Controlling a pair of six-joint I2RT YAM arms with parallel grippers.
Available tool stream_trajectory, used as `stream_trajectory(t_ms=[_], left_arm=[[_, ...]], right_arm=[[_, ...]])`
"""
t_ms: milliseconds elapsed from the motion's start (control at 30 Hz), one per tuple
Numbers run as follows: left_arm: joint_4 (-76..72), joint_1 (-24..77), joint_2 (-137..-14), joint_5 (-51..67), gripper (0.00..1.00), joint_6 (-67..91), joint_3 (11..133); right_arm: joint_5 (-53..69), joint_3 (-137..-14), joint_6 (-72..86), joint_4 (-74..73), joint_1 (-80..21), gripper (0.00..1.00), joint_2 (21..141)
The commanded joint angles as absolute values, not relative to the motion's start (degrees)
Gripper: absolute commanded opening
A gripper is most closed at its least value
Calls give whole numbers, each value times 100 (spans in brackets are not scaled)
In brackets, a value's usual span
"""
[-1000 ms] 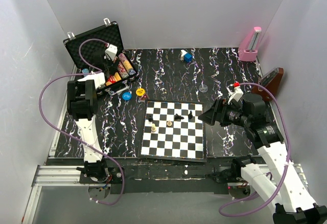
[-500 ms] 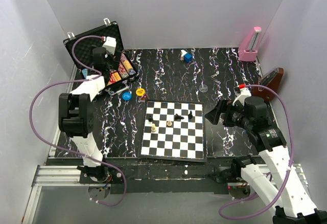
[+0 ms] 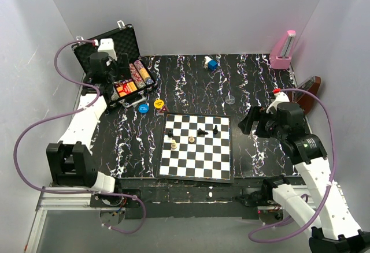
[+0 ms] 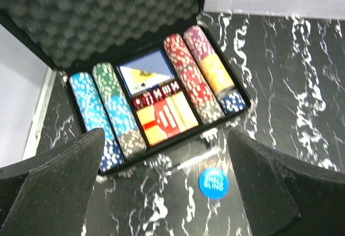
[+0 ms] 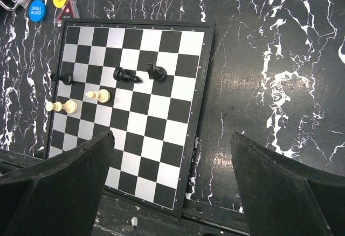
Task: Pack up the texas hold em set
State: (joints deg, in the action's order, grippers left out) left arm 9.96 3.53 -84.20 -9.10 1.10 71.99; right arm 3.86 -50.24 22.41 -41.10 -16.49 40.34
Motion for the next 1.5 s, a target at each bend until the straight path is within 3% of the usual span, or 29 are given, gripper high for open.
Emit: stream_trajectory(t_ms=[0,167,433,600,900,1467], left_arm=[[2599,343,-8051,-414,98,387,7540],[3349,343,-7858,-63,98,702,7288],[2364,343,-6970,606,98,669,5872],[2487,352,-7110,1010,98,747,6037],[2479,369,-7049,1256,98,826,5985],[2479,378,-7163,1274,98,800,5994]], right_arm=[[193,-5484,2065,-4341,-1617,96,4297],[272,-5730,2153,-4465,-1626,93,4877],[132,-6274,2294,-4324,-1801,91,6273],[-500,-6810,2163,-4131,-2092,93,7626],[-536,-8620,1741,-4218,-1934,93,10123],[-422,-10028,1231,-4614,-1521,82,11926]])
